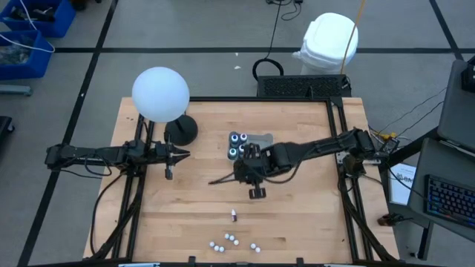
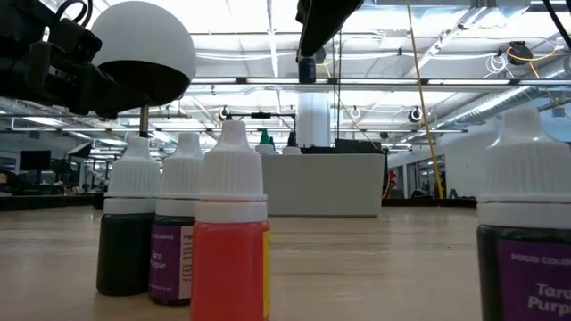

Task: Pick & Place food coloring
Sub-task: Put the top small blue food coloring bottle into the gray bin

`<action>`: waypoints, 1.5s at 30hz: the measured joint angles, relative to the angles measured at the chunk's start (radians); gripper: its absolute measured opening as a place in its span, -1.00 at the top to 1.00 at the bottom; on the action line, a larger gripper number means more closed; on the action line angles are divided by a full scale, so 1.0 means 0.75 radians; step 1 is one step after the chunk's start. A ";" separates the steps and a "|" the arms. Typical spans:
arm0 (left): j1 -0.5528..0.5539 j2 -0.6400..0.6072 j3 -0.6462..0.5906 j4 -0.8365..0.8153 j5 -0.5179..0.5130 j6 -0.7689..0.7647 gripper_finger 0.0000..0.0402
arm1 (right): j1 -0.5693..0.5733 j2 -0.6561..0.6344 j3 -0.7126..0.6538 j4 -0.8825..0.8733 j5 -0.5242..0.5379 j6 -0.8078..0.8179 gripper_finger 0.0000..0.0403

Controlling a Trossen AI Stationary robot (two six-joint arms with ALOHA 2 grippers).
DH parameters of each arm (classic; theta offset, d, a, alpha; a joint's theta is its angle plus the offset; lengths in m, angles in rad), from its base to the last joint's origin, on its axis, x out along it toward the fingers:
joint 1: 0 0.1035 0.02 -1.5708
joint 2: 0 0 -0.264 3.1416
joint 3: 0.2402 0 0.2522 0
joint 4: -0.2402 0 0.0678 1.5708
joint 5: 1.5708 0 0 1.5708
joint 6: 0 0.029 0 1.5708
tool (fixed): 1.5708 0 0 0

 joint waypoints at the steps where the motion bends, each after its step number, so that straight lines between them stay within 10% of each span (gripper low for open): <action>1: 0.000 0.000 0.000 0.001 0.000 0.000 0.77 | -0.016 -0.009 -0.009 0.002 0.000 -0.014 0.73; 26: 0.000 0.000 0.000 -0.001 0.000 0.000 0.77 | -0.535 -0.349 -0.704 0.422 -0.108 -0.135 0.74; 45: 0.000 0.000 0.000 -0.003 -0.001 0.023 0.77 | -0.512 -0.348 -0.974 0.752 -0.207 -0.060 0.75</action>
